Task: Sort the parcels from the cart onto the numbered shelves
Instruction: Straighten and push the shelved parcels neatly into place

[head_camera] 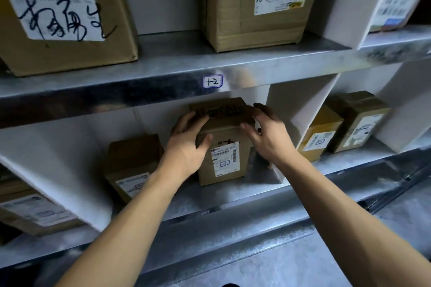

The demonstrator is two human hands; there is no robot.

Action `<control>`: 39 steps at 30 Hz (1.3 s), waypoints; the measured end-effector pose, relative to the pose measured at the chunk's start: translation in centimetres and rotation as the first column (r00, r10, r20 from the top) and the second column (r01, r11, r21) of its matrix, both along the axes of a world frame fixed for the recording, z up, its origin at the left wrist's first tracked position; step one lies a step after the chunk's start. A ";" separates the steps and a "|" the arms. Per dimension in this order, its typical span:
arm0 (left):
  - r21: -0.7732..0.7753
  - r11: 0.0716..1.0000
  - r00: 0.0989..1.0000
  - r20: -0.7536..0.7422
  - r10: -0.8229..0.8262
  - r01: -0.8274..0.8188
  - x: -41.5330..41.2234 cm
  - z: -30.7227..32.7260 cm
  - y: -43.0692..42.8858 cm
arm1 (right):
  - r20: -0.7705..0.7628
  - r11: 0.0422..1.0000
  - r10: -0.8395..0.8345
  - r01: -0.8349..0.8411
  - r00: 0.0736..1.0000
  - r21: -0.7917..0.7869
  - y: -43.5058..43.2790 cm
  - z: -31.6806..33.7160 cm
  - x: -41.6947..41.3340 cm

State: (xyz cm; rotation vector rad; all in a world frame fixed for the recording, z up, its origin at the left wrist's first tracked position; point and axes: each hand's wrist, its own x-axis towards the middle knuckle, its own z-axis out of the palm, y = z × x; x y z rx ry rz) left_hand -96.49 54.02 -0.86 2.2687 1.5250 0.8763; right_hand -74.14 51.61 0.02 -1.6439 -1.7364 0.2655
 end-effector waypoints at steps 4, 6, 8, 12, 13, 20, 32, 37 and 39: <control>0.011 0.999 0.999 0.008 0.052 -0.052 0.8 -0.4 -0.1 | -0.081 0.998 0.057 -0.053 0.995 0.041 0.9 -0.9 0.3; 0.037 0.996 0.997 0.006 0.081 -0.081 1.3 -0.4 -0.1 | -0.110 0.996 0.066 -0.060 0.992 0.060 1.1 -1.1 0.5; 0.049 0.994 0.995 0.014 0.095 -0.095 1.8 -0.3 -0.4 | -0.124 0.995 0.077 -0.069 0.989 0.065 1.1 -1.2 1.0; 0.076 0.992 0.995 0.031 0.098 -0.101 3.1 -0.1 -1.0 | -0.113 0.994 0.091 -0.084 0.989 0.074 1.0 -0.9 2.2; 0.086 0.991 0.994 0.040 0.099 -0.102 3.4 -0.1 -1.2 | -0.102 0.994 0.094 -0.087 0.990 0.071 0.9 -0.9 2.6; 0.118 0.985 0.990 0.071 0.121 -0.129 5.3 -0.5 -2.2 | -0.052 0.994 0.101 -0.099 0.994 0.036 0.2 -1.4 4.2; 0.074 0.977 0.978 -0.043 0.204 -0.201 5.7 -0.3 -2.7 | 0.178 0.980 0.162 -0.179 0.971 0.086 0.6 -2.1 4.5; 0.106 0.982 0.963 -0.202 0.177 -0.158 5.6 0.1 -3.2 | 0.343 0.962 0.234 -0.268 0.910 0.052 0.5 -1.4 4.7; 0.114 0.983 0.949 -0.266 0.170 -0.144 5.5 0.4 -3.2 | 0.385 0.959 0.243 -0.279 0.890 0.040 0.5 -1.1 4.9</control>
